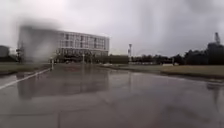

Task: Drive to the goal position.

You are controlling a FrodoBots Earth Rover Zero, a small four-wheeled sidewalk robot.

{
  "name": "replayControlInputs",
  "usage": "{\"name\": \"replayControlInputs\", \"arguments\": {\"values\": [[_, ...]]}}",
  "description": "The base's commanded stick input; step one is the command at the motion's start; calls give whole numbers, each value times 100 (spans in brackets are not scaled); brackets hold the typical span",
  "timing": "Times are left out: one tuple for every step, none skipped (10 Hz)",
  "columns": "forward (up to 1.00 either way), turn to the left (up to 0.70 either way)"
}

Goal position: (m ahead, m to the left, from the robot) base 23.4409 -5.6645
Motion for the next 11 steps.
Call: {"name": "replayControlInputs", "arguments": {"values": [[70, 4], [70, 17], [70, 26], [70, 35], [70, 18], [70, 2], [70, 2], [70, 2], [70, 0], [70, 0], [70, 0]]}}
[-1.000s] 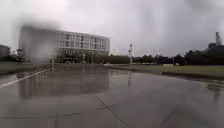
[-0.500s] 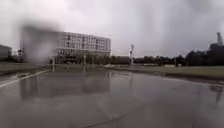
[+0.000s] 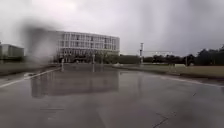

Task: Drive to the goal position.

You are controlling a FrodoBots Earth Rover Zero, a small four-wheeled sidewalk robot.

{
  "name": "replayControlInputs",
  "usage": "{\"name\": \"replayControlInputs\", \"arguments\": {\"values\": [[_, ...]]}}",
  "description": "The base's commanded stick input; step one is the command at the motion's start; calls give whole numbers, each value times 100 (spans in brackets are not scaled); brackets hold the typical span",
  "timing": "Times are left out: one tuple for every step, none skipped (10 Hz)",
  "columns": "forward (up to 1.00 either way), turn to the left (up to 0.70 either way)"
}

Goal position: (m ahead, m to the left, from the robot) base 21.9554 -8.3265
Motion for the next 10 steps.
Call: {"name": "replayControlInputs", "arguments": {"values": [[70, 0], [70, 0], [70, 0], [70, 0], [70, 0], [70, 0], [70, 0], [70, 0], [70, 0], [70, 0]]}}
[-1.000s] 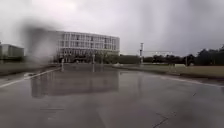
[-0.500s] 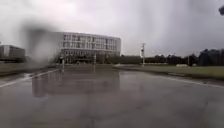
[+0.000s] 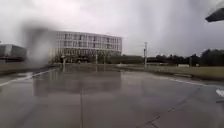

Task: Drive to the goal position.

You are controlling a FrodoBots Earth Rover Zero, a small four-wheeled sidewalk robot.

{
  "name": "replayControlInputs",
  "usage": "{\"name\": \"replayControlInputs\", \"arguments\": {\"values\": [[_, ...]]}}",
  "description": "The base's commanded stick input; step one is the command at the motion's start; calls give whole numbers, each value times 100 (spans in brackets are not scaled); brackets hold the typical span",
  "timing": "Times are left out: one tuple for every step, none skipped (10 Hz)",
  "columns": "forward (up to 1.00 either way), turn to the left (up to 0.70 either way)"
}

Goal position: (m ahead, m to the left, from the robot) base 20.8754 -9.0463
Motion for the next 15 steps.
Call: {"name": "replayControlInputs", "arguments": {"values": [[70, 0], [70, 0], [70, 0], [70, 0], [70, 0], [70, 0], [70, 0], [70, 15], [70, 35], [70, 23], [70, 0], [70, 0], [70, 0], [70, 0], [70, 0]]}}
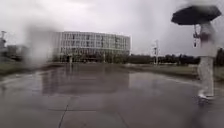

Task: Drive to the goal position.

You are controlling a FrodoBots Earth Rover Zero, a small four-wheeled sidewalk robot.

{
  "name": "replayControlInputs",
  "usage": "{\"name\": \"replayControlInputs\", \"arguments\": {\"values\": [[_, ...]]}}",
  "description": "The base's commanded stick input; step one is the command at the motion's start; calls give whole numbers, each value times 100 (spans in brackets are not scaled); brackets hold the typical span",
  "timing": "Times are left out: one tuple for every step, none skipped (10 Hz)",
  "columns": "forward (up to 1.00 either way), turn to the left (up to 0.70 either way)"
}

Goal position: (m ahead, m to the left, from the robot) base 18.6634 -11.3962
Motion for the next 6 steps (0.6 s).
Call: {"name": "replayControlInputs", "arguments": {"values": [[70, 0], [70, 0], [70, 0], [70, 0], [70, 0], [70, 0]]}}
